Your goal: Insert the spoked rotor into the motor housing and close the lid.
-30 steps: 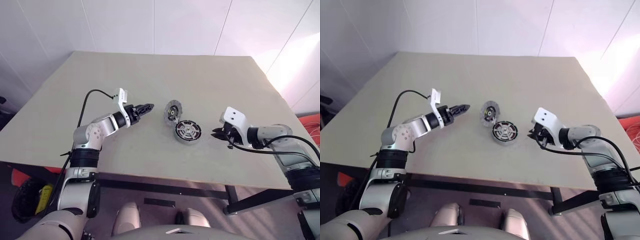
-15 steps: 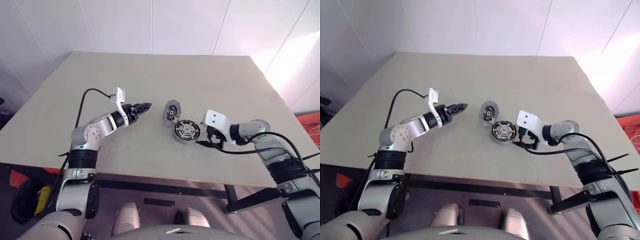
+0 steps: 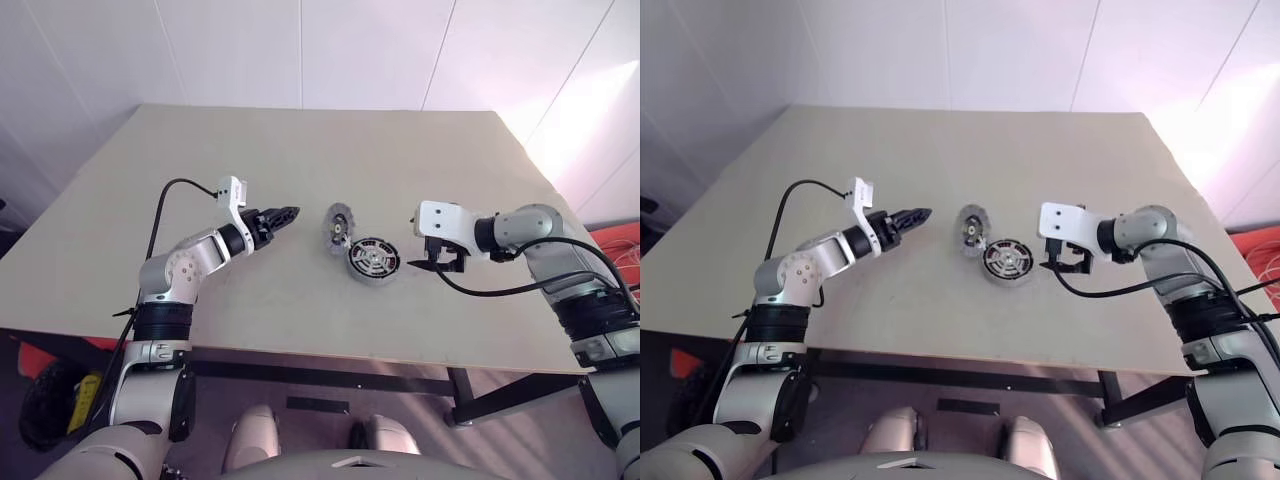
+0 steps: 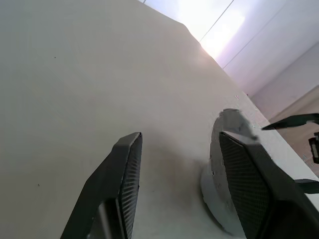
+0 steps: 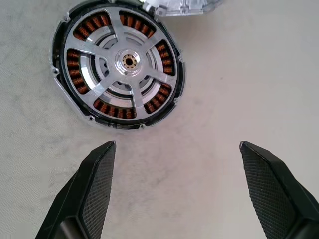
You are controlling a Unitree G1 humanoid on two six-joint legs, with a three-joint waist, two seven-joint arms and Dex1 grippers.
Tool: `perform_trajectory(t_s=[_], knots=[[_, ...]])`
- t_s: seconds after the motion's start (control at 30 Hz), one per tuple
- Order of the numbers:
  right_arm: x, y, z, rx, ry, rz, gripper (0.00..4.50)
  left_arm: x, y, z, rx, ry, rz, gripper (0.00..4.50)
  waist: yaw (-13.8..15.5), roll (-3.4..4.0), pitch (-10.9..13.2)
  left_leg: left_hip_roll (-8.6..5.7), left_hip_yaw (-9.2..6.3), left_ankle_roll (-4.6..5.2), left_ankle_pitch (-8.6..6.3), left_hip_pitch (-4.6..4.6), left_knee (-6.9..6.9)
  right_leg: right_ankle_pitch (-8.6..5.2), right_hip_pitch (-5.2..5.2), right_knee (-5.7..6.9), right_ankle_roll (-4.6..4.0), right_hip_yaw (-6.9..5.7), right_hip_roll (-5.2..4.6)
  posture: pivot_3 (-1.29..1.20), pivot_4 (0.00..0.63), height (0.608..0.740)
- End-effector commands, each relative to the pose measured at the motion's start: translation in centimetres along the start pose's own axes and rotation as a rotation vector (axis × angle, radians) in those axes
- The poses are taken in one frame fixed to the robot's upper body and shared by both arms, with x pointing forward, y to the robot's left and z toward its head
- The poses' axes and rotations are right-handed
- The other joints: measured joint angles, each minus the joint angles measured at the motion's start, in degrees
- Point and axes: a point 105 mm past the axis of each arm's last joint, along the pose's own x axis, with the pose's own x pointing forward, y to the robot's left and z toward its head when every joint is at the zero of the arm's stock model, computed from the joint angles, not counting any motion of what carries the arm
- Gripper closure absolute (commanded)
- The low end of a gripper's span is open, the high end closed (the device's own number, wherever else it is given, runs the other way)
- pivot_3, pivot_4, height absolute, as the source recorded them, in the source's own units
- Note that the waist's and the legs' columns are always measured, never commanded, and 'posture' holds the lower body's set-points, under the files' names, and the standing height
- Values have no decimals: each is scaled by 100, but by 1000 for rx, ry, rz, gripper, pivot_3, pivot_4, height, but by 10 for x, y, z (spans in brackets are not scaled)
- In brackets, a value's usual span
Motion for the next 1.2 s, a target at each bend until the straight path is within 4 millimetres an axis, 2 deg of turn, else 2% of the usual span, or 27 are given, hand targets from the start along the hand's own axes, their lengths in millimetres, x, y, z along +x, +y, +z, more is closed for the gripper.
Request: perform_trajectory(t_s=[0.03,0.23,0.4,0.77,1.2], knots=[[-4,-8,22,-167,-15,70,24,2,-8,18,40,-52,-29,1914,3,0,0,1,0,0,0,0,0,0,0,1,-1,0,0,0,0,740],[9,13,34,-348,-20,271,24,-2,-5,19,36,-67,-16,1914,17,-1,0,-1,-2,5,-1,-7,6,1,0,1,-2,0,-1,0,0,740],[14,22,41,-445,-26,364,24,-5,-3,19,34,-75,-3,1914,10,-1,0,0,-2,6,-1,-8,7,2,-3,5,-3,0,-1,0,0,740],[18,25,47,-584,2,447,24,-5,-2,19,32,-81,7,1914,9,-1,0,3,-2,6,-1,-7,16,3,-2,12,-5,0,-1,0,0,740],[19,28,24,-606,92,514,24,-3,-3,16,25,-88,6,1914,7,-2,1,3,-4,8,-2,-10,26,3,-2,17,-5,0,-1,0,0,740]])
